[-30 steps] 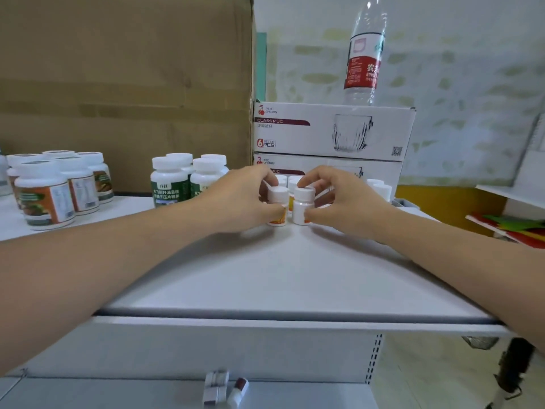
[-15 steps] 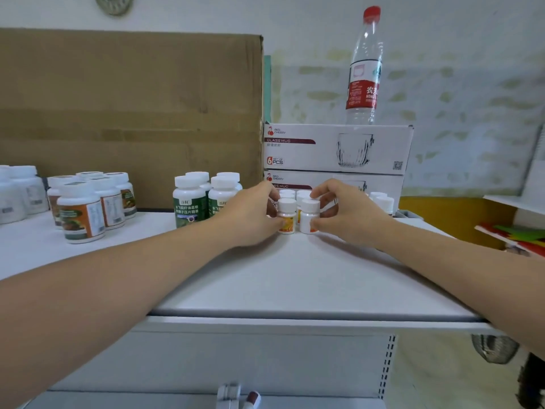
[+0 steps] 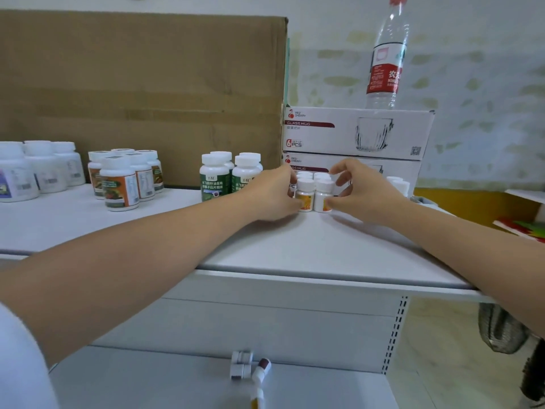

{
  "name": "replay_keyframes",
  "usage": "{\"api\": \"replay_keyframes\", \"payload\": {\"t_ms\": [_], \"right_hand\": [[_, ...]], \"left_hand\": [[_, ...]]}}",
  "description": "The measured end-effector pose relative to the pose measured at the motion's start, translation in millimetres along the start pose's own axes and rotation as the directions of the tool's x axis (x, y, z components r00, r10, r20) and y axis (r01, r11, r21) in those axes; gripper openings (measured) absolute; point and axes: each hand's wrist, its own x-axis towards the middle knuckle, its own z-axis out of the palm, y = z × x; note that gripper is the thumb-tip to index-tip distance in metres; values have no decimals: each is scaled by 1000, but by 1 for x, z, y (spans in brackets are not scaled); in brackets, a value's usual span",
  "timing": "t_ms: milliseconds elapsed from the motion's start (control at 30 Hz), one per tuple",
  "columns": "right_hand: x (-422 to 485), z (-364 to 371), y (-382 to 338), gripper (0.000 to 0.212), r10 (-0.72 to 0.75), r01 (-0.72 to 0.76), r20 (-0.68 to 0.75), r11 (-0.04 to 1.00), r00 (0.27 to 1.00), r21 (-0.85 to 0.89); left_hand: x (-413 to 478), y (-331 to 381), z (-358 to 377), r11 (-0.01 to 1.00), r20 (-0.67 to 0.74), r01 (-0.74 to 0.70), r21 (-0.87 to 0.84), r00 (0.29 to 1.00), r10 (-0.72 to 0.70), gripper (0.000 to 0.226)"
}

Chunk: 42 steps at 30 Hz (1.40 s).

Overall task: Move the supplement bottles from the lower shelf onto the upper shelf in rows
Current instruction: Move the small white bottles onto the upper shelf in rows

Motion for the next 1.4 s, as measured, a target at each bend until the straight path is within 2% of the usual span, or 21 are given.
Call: {"api": "replay_keyframes", "payload": {"t_ms": [167,333,467,600,800,900,1000,1133,1400], "right_hand": [[-6,-16,-10,57,-48,49,13,986,999,-161],[-23,-51,-24,56,70,50,270,908,960,-415],[-61,-68,-45,43,69,86,316,888,946,-451],[-100,-66,-72,35,64,103,330,880,942,-464],[-164,-39,-123,20,2,105,263,914,965,-392],[-200,-13,-142,18,-8,104,271,934,962,-341],[-234,23,-141,25,26,84,330,946,944,-314],[-269,79,-120,30,121,23,438,950,891,-310],[-287,185,-54,25,296,-236,498,955,815,-181]], "left_hand": [[-9,12,-14,999,-21,12,53,1000,-11,40],[-31,24,-45,954,152,-71,293,988,27,37],[-70,18,-74,927,293,-163,339,954,61,35],[-116,-2,-94,923,310,-244,298,939,148,30],[-204,-35,-112,899,158,-400,180,913,375,22],[-248,-58,-106,867,228,-471,166,873,431,24],[-284,-86,-85,863,351,-477,169,847,399,28],[-311,-125,-40,903,430,-406,142,847,313,32],[-317,-199,73,933,471,-319,165,857,210,37]]}}
